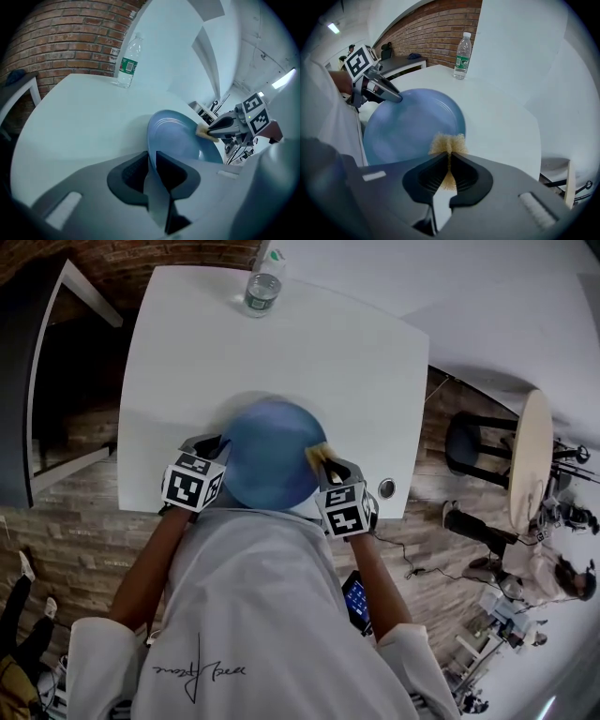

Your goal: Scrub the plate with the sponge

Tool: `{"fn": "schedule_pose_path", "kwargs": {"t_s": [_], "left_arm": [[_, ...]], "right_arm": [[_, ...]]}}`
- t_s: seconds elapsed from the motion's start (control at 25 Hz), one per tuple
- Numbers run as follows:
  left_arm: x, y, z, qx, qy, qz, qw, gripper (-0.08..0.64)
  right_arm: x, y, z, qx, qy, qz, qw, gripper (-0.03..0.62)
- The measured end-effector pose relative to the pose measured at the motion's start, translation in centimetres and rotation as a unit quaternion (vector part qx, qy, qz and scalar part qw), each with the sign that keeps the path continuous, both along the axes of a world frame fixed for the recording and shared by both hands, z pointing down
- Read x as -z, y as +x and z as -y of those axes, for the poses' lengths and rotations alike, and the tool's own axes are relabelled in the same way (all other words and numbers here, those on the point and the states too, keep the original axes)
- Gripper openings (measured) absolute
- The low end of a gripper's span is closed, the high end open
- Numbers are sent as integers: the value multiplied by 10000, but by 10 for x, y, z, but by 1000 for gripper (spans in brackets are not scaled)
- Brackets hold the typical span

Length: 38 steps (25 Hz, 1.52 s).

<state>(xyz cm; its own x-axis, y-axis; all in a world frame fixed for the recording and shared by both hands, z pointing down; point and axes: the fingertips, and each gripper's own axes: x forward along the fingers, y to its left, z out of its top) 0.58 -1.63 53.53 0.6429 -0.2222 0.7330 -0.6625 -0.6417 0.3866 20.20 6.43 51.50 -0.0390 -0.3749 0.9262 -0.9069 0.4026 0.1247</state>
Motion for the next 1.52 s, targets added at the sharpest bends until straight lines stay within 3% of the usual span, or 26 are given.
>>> {"fn": "schedule_pose_path", "kwargs": {"t_s": [0.96,1.52], "left_arm": [[0,0,-3,-62,-86,-271,9996,86],[0,0,-4,-144,-114,-238,9995,86]], "right_arm": [[-2,2,39,231,186,-216,9993,29],[-2,-4,57,430,211,-254,9985,29]]}}
